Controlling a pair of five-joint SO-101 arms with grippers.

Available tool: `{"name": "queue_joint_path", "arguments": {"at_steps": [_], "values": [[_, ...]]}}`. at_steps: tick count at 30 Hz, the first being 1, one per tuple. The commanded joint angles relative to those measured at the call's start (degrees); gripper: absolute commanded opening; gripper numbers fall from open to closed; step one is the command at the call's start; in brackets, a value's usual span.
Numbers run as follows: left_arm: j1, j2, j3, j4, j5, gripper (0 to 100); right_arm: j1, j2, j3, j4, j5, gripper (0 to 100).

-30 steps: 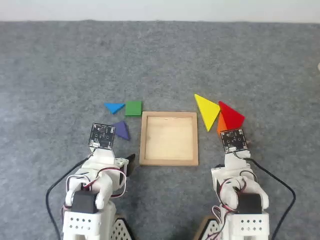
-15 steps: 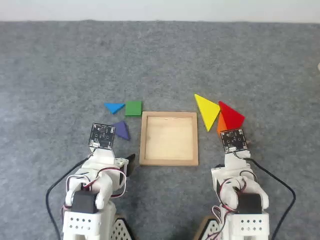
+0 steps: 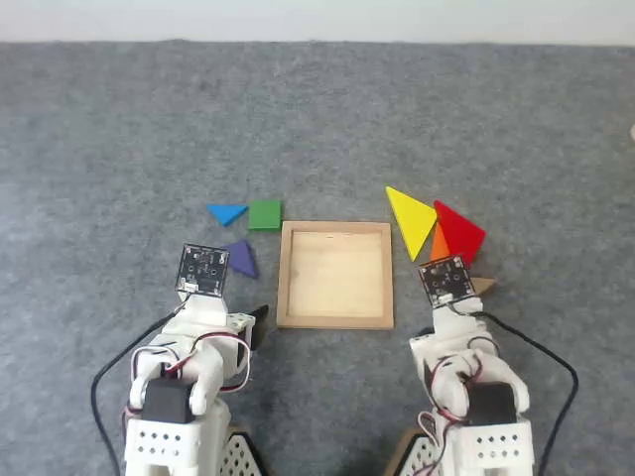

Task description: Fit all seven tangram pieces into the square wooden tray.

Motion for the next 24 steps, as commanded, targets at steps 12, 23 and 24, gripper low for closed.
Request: {"name": "queue_joint_path", "arguments": {"at_steps": [12, 23, 24], "values": [[-0.26, -1.14, -0.4, 0.26, -0.35, 24, 13.14, 1.71, -29.01, 2.77, 12.04, 9.7], [-0.35, -1.14, -0.4, 0.26, -0.35, 24, 12.7, 53.32, -51.69, -10.77, 9.32, 9.0], [-0.35, -1.14, -0.4, 0.26, -0.35, 24, 12.7, 59.47, -54.86, -11.12, 8.88, 9.1]]}}
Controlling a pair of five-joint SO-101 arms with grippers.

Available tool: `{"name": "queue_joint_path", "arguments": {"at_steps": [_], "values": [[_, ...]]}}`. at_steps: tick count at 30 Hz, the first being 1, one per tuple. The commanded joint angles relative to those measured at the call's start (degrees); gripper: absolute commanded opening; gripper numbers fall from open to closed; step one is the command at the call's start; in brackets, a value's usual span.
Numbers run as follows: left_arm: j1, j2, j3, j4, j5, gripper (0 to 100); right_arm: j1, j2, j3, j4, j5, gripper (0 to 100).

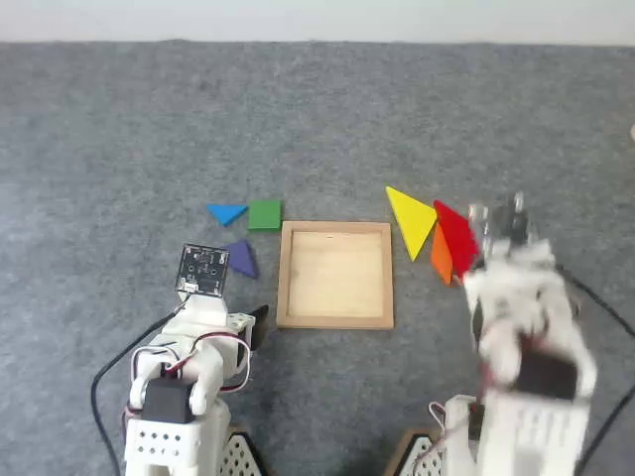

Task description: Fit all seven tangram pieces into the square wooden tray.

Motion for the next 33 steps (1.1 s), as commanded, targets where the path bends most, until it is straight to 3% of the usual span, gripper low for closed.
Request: {"name": "queue_joint_path", "arguments": {"at_steps": [1, 7, 12, 19, 26, 33], "values": [[-0.35, -1.14, -0.4, 0.26, -0.35, 24, 0.31, 25.19, -13.01, -3.21, -2.02, 9.1], [-0.35, -1.14, -0.4, 0.26, -0.35, 24, -1.89, 54.46, -30.42, -3.21, -2.46, 9.1], [-0.35, -1.14, -0.4, 0.26, -0.35, 24, -5.58, 68.18, -39.38, -3.56, -2.55, 9.1], [-0.35, -1.14, -0.4, 0.26, -0.35, 24, -8.75, 77.05, -42.37, -8.57, -2.55, 9.1], [-0.35, -1.14, -0.4, 0.26, -0.35, 24, -5.85, 83.03, -42.55, -12.09, -2.46, 9.3], [-0.35, -1.14, -0.4, 0.26, -0.35, 24, -4.35, 83.21, -41.93, -11.47, -1.93, 25.8]]}}
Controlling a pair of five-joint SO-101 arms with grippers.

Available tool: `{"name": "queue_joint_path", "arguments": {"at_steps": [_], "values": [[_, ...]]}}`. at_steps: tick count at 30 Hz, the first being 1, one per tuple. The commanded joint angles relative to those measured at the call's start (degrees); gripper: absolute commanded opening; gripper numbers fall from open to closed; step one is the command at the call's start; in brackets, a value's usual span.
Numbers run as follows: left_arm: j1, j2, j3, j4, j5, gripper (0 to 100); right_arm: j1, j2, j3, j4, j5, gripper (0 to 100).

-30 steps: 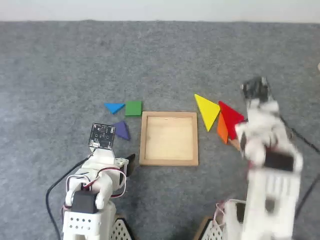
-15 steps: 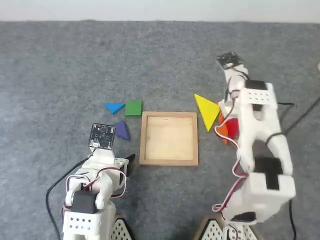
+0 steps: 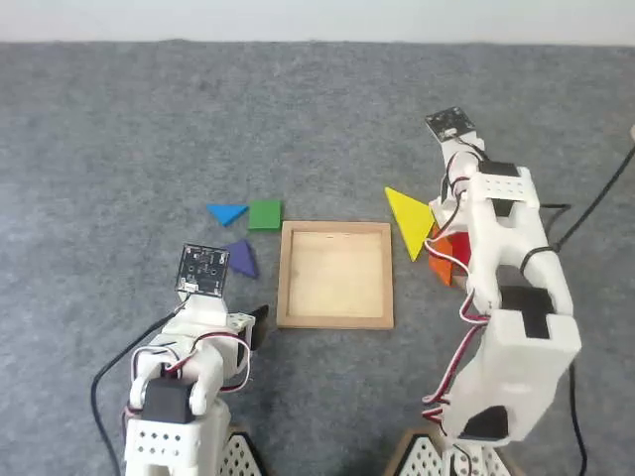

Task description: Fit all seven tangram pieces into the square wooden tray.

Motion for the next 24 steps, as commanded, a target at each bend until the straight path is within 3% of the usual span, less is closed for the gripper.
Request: {"name": "queue_joint_path", "arguments": {"at_steps": [1, 15, 24], "values": [[-0.35, -1.14, -0.4, 0.26, -0.35, 24, 1.1, -0.04, -0.18, 0.22, -0.26, 27.3], [-0.35, -1.14, -0.4, 0.26, -0.35, 24, 5.23, 0.66, 0.35, 12.0, 1.67, 23.6], [-0.35, -1.14, -0.4, 0.26, -0.35, 24, 10.51, 0.57, 0.88, 14.29, -0.18, 28.4]]}}
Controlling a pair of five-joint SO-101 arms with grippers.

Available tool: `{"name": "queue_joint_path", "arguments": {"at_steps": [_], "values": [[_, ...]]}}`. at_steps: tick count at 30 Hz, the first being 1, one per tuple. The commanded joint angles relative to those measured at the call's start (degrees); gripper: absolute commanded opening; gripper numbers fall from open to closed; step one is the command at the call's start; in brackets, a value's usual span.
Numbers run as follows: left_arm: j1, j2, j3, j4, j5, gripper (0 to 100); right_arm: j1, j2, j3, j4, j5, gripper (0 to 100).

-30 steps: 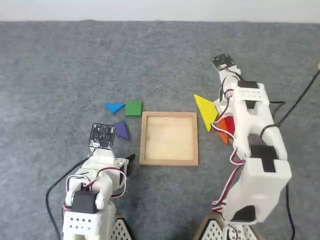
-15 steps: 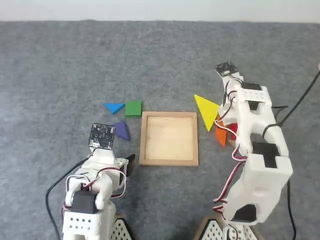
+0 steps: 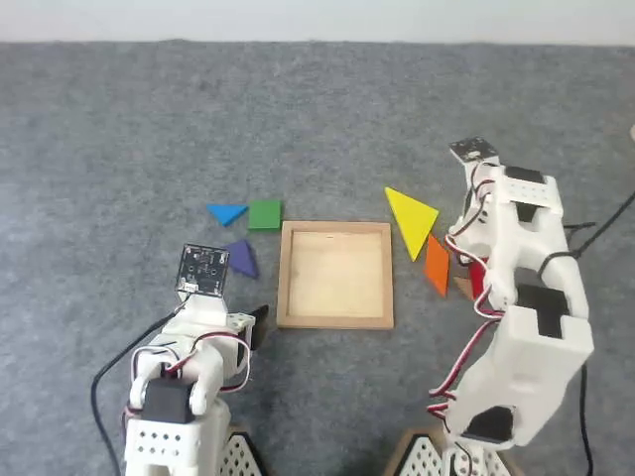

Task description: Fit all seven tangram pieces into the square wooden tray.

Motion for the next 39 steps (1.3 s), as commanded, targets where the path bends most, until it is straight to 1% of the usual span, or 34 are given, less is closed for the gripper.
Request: {"name": "queue_joint_path", "arguments": {"at_steps": [1, 6, 9, 13, 19, 22, 25, 30, 36, 39], "values": [[-0.35, -1.14, -0.4, 0.26, -0.35, 24, 4.09, -0.48, 0.18, 0.84, -2.46, 29.6], [-0.35, -1.14, -0.4, 0.26, -0.35, 24, 4.26, -0.48, 0.53, 1.1, -3.25, 30.5], [-0.35, -1.14, -0.4, 0.26, -0.35, 24, 4.7, -0.84, 0.53, 1.19, -5.19, 30.6], [-0.35, -1.14, -0.4, 0.26, -0.35, 24, 6.29, -0.75, 0.18, 2.07, -5.54, 30.6], [-0.35, -1.14, -0.4, 0.26, -0.35, 24, 13.14, -0.48, 0.18, -0.75, -6.15, 30.3], [-0.35, -1.14, -0.4, 0.26, -0.35, 24, 15.08, -0.48, 0.18, -0.84, -5.19, 30.3], [-0.35, -1.14, -0.4, 0.26, -0.35, 24, 16.22, -0.48, 0.18, -0.66, -1.76, 30.3], [-0.26, -1.14, -0.4, 0.26, -0.35, 24, 19.47, -0.57, 0.09, -0.92, 1.49, 30.3], [-0.26, -1.14, -0.4, 0.26, -0.35, 24, 22.73, -1.01, -1.05, 1.63, 1.58, 30.3], [-0.26, -1.14, -0.4, 0.26, -0.35, 24, 23.96, -1.01, -3.08, 4.62, -0.09, 30.3]]}}
